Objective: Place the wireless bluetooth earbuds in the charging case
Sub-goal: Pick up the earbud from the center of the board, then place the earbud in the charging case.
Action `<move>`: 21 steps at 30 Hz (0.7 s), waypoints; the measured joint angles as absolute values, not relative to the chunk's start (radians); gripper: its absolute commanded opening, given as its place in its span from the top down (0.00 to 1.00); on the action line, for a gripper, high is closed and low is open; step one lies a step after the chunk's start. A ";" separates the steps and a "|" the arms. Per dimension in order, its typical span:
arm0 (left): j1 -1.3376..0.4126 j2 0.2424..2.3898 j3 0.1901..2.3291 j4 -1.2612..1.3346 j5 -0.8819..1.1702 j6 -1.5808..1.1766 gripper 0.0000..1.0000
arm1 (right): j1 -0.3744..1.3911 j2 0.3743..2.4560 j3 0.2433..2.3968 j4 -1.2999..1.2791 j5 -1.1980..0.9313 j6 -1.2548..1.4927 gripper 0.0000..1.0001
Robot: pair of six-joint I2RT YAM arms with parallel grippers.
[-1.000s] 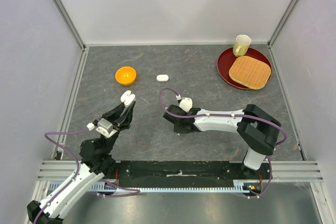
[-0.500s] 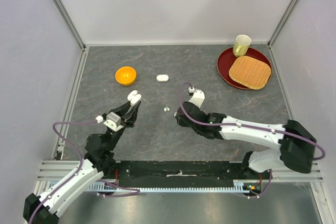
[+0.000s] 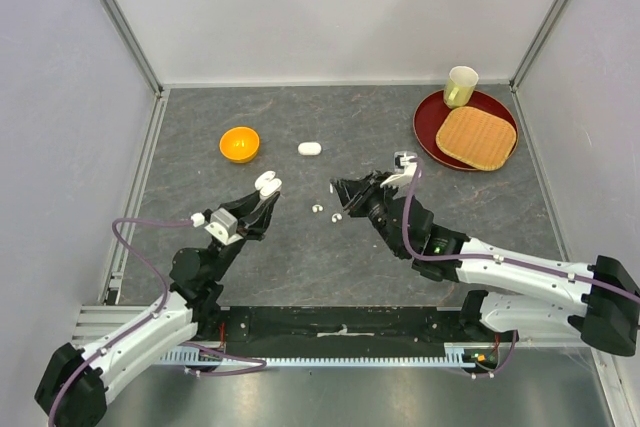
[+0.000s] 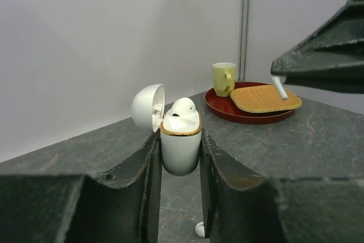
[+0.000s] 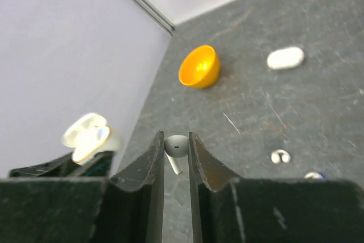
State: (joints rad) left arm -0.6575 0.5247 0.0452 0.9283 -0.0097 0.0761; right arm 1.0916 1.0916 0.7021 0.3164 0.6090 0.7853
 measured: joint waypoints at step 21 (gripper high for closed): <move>-0.657 0.765 0.045 1.205 0.160 0.002 0.98 | 1.201 1.204 0.702 0.764 0.627 0.591 1.00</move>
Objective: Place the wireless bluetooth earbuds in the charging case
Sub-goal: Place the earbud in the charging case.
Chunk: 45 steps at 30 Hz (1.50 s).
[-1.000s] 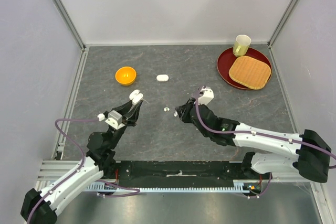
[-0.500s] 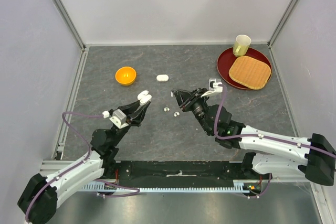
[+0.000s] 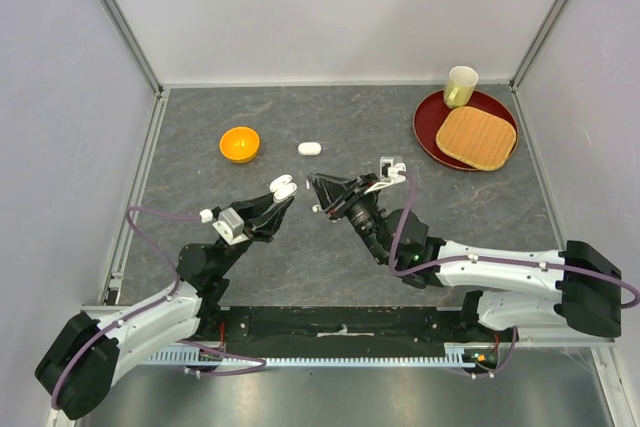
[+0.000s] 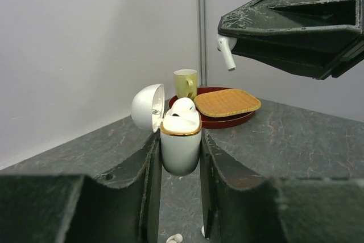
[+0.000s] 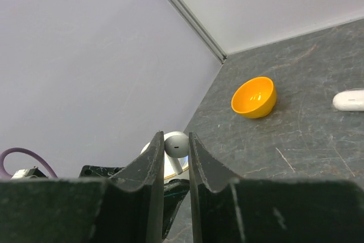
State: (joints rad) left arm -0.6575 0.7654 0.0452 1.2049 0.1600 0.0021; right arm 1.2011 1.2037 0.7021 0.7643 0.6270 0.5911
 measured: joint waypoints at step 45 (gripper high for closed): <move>-0.657 0.791 0.045 1.274 0.188 -0.037 0.98 | 1.292 1.407 0.826 0.858 0.649 0.481 1.00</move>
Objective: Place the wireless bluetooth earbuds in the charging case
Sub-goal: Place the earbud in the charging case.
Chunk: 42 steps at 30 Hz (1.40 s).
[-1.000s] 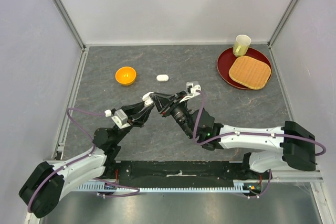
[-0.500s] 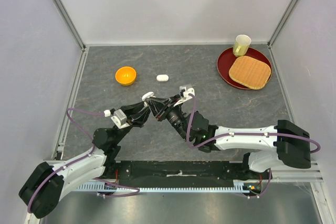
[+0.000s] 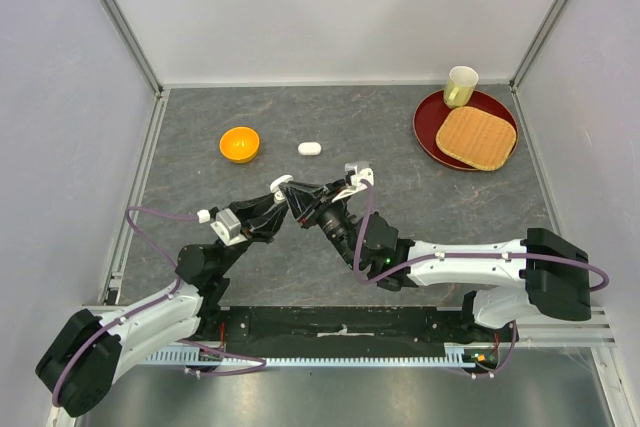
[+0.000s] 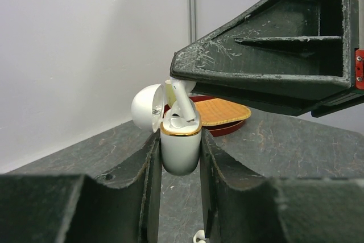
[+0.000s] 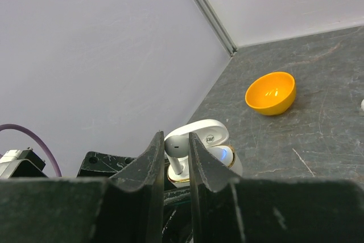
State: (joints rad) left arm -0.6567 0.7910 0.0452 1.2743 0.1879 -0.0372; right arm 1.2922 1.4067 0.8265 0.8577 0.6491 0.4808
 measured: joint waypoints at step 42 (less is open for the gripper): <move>-0.657 0.743 0.043 1.245 0.187 -0.064 0.98 | 1.319 1.416 0.812 0.863 0.651 0.466 1.00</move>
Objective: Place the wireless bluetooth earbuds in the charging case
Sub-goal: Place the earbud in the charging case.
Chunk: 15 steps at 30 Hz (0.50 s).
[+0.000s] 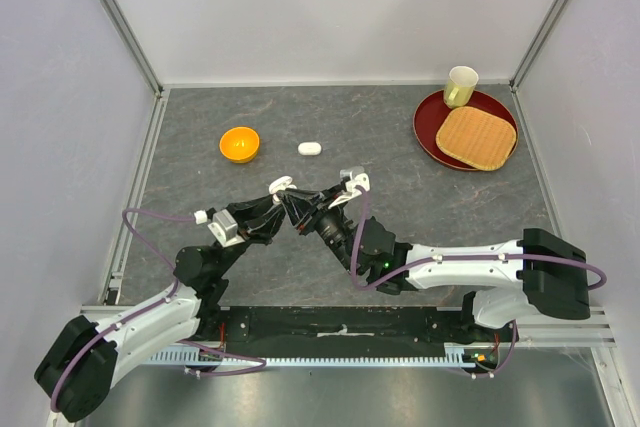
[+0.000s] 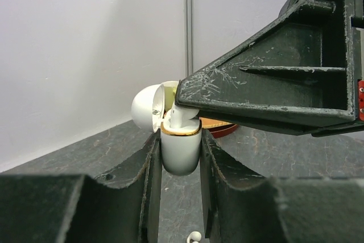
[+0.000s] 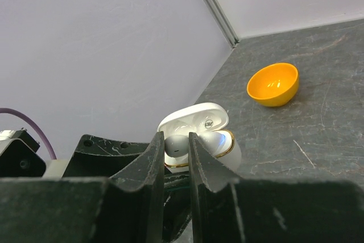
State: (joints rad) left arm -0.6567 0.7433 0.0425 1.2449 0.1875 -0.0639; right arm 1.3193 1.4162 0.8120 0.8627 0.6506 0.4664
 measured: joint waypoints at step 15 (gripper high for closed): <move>-0.657 0.736 0.042 1.210 0.188 -0.064 0.98 | 1.319 1.409 0.825 0.793 0.657 0.467 0.70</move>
